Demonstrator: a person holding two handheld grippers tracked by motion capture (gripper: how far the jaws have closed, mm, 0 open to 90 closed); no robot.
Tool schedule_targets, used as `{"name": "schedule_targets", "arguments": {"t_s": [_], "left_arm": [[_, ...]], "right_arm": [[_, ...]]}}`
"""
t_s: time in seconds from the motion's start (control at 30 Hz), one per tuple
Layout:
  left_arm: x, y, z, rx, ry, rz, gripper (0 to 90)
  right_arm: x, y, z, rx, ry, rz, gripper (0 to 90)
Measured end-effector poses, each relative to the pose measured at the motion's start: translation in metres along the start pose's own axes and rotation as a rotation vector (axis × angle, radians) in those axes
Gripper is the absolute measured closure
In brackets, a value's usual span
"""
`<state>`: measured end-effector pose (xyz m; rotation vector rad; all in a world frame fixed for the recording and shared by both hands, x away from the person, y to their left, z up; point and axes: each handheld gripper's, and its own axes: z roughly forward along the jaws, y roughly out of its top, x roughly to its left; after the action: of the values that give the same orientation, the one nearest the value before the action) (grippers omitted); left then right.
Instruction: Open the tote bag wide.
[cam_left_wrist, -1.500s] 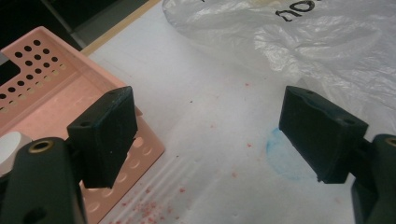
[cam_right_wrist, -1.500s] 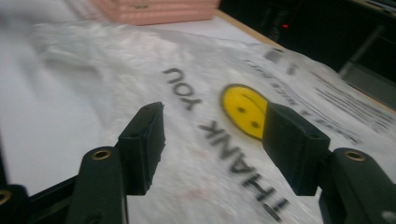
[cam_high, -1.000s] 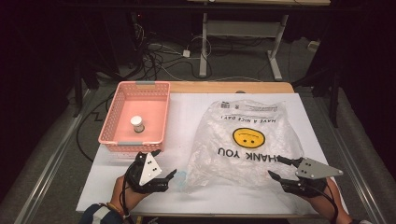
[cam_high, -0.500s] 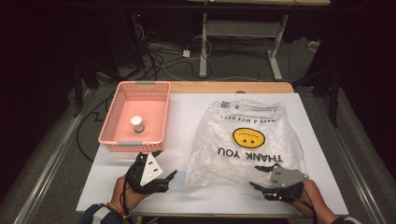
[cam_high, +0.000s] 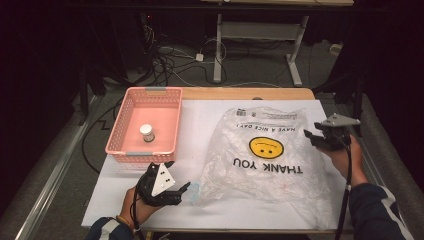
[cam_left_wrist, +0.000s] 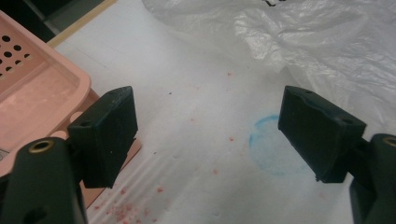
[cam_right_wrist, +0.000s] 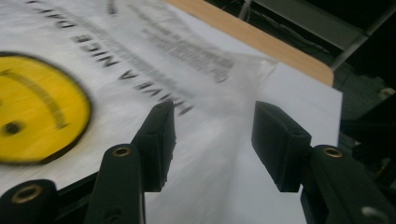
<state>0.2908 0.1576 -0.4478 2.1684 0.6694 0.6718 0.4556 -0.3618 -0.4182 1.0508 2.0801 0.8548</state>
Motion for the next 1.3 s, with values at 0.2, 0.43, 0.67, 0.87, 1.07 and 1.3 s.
{"name": "schedule_targets", "arguments": {"t_s": [0.2, 0.43, 0.67, 0.87, 1.07, 1.3], "left_arm": [[0.001, 0.0, -0.001, -0.008, -0.006, 0.012, 19.1], [0.007, -0.003, -0.001, -0.013, -0.022, 0.008, 19.2], [0.006, -0.005, 0.0, -0.004, -0.04, 0.025, 19.3], [0.005, -0.004, -0.001, -0.007, -0.032, 0.03, 19.8], [0.007, -0.005, -0.002, -0.01, -0.029, 0.022, 20.0], [0.008, -0.006, -0.001, -0.011, -0.032, 0.018, 20.0]], "right_arm": [[-0.027, 0.028, 0.039, 0.05, -0.012, 0.069, 48.1], [-0.036, 0.04, 0.074, 0.103, 0.009, 0.07, 46.2], [-0.025, 0.04, 0.095, 0.162, 0.104, 0.041, 80.3], [-0.002, 0.055, 0.098, 0.141, 0.121, -0.057, 90.0], [-0.001, 0.064, 0.1, 0.125, 0.035, -0.04, 90.0], [-0.028, 0.054, 0.094, 0.155, -0.14, 0.072, 90.0]]}}
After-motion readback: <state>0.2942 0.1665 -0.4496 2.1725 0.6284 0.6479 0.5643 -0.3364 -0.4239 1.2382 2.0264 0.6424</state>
